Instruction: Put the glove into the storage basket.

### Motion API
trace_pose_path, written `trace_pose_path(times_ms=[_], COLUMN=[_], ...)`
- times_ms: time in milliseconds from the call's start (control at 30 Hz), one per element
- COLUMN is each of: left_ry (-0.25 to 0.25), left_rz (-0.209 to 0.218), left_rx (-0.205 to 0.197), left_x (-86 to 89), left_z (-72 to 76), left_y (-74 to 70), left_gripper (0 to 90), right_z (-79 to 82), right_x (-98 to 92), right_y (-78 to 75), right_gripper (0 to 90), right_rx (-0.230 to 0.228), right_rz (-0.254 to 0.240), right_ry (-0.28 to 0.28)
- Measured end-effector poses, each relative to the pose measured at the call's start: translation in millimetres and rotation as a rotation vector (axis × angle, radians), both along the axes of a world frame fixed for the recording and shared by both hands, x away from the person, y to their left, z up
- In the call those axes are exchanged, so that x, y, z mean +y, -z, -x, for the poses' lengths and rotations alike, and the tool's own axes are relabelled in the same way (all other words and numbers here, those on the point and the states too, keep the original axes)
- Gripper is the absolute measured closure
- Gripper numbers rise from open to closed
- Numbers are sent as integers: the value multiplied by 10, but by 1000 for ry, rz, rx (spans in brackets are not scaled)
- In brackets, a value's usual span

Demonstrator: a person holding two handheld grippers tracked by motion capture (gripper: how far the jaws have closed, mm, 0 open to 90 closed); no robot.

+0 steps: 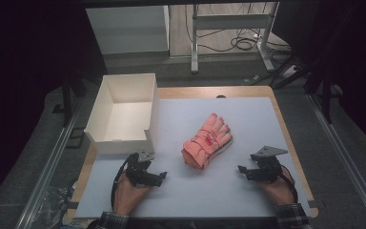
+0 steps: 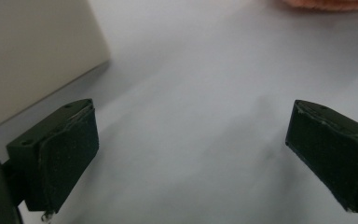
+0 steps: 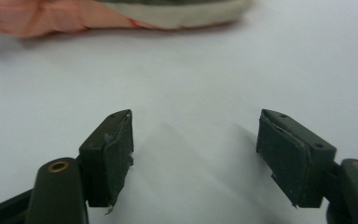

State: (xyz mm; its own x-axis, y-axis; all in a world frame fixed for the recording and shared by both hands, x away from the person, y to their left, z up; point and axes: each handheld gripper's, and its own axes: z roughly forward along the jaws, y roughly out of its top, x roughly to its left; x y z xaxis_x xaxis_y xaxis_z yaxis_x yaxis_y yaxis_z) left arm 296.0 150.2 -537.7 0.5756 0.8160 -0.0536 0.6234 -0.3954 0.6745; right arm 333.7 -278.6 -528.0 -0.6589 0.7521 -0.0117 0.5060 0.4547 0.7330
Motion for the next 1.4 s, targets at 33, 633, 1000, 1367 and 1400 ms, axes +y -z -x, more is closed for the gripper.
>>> trace_pose_path(times_ms=[33,633,1000,1367,1400], left_ry=[7,81,105,175,179], left_rz=[-2,79,74,54,56], left_rx=[3,50,60,65,65], left_x=[-18,-204,-345,-589,-621], left_z=[-7,-181,-320,-488,-507], left_y=[-18,-388,-615,-860,-872], left_gripper=[26,19,4,0,0], right_z=[-5,-5,-5,-6,-8], right_x=[-20,-24,-26,-28,-28], right_y=[-5,19,21,23,23], right_gripper=[255,223,223,223,223], right_rx=[4,-16,-17,-19,-21], right_rz=[-15,33,31,32,32], right_ry=[5,29,28,26,25])
